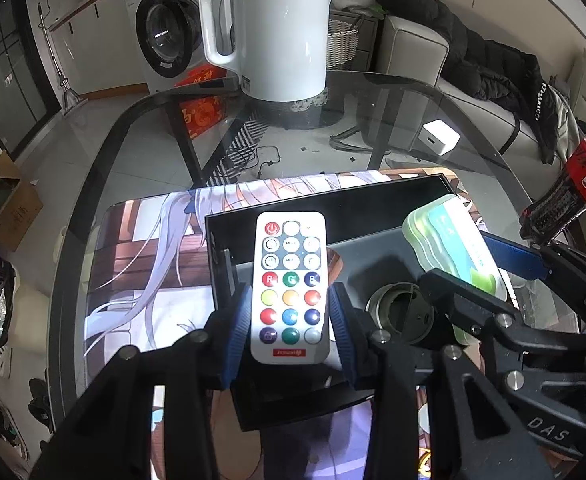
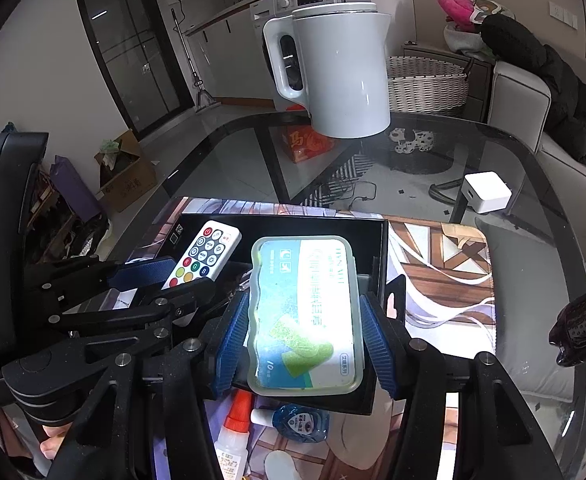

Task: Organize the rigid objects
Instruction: 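Lower the remote and green case into the black box and open both grippers, then withdraw both tools upward from the box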

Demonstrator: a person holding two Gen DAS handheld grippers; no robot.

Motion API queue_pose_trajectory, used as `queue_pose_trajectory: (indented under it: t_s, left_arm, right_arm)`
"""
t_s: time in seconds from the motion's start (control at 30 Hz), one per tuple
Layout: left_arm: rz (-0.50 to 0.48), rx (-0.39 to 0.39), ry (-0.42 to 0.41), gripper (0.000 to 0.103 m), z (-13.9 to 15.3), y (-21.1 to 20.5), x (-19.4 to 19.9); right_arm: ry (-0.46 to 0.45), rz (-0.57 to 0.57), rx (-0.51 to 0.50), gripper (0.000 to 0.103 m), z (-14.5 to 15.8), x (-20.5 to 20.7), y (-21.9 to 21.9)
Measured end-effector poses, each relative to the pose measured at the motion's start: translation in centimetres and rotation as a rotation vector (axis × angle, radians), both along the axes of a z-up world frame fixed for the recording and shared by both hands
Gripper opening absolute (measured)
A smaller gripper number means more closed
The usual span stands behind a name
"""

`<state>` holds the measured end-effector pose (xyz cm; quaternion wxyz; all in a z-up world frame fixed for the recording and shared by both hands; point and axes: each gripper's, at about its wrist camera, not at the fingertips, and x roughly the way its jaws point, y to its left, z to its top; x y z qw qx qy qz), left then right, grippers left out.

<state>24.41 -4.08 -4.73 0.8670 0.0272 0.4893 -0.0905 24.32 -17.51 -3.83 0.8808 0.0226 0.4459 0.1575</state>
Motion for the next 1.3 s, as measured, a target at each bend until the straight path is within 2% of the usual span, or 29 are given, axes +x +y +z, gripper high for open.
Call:
queue_pose_trajectory:
  t_s: [0.6,0.77,0.97,1.13,1.3]
  left_arm:
    - [0.012,-0.016,-0.006,0.041,0.0,0.3,0.1]
    - [0.019,-0.023,-0.012,0.047,0.0,0.4,0.1]
    - [0.017,-0.031,-0.016,0.048,0.3,0.3,-0.1]
    - [0.020,-0.050,-0.066,0.049,1.4,0.5,-0.8]
    - [0.030,-0.068,-0.183,0.055,3.7,0.7,-2.3]
  right_arm:
    - [-0.001,-0.004,0.008,0.056,0.0,-0.2,0.0]
    - [-0.012,-0.005,0.009,0.056,0.3,-0.4,-0.1]
    - [-0.037,-0.006,0.013,0.056,1.1,-1.0,-0.1]
    - [-0.096,-0.014,0.024,0.056,2.3,-1.9,-0.1]
    - [-0.210,-0.028,0.034,0.056,4.7,-3.4,-0.2]
